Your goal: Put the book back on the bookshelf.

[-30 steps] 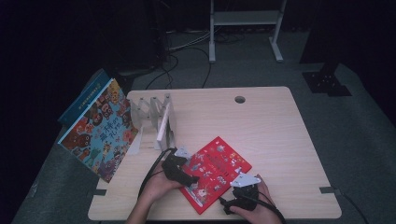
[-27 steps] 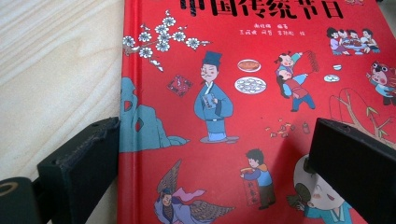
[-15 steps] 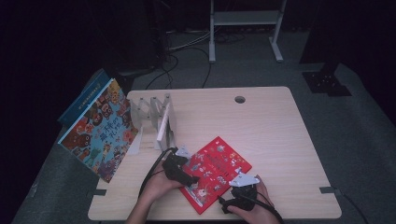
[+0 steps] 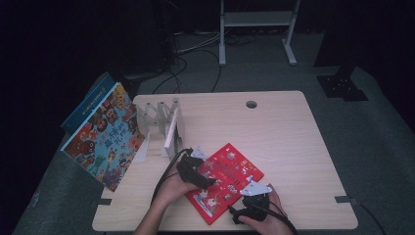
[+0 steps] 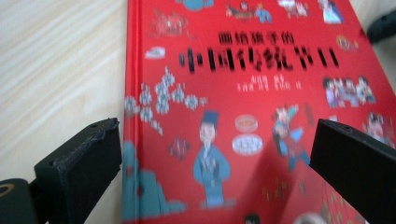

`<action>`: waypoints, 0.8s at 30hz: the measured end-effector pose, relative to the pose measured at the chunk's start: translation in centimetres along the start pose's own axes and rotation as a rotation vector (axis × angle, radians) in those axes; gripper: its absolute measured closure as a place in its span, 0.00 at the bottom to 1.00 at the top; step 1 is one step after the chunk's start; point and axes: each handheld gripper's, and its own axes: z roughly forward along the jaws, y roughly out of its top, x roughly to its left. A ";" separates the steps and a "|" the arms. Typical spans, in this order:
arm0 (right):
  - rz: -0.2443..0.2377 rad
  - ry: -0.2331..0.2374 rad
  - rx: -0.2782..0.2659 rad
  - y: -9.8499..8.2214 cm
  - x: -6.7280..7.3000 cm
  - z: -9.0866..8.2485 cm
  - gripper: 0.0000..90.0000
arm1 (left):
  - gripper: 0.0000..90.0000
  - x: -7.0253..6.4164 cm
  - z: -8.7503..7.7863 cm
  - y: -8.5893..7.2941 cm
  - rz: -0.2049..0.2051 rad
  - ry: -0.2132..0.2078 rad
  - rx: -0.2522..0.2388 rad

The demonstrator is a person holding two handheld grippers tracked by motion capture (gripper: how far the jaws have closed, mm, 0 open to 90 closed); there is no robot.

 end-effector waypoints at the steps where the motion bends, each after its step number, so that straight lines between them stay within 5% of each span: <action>1: 0.001 0.001 0.000 0.0 0.0 0.0 0.00 | 0.02 0.1 0.2 0.2 0.002 0.007 0.000; 13: 0.001 0.000 -0.003 0.0 0.0 0.0 0.00 | 0.00 1.0 2.5 0.6 -0.042 -0.002 -0.016; 24: 0.001 -0.001 -0.005 0.0 0.0 0.0 0.00 | 0.00 0.5 2.7 0.4 -0.023 -0.009 -0.038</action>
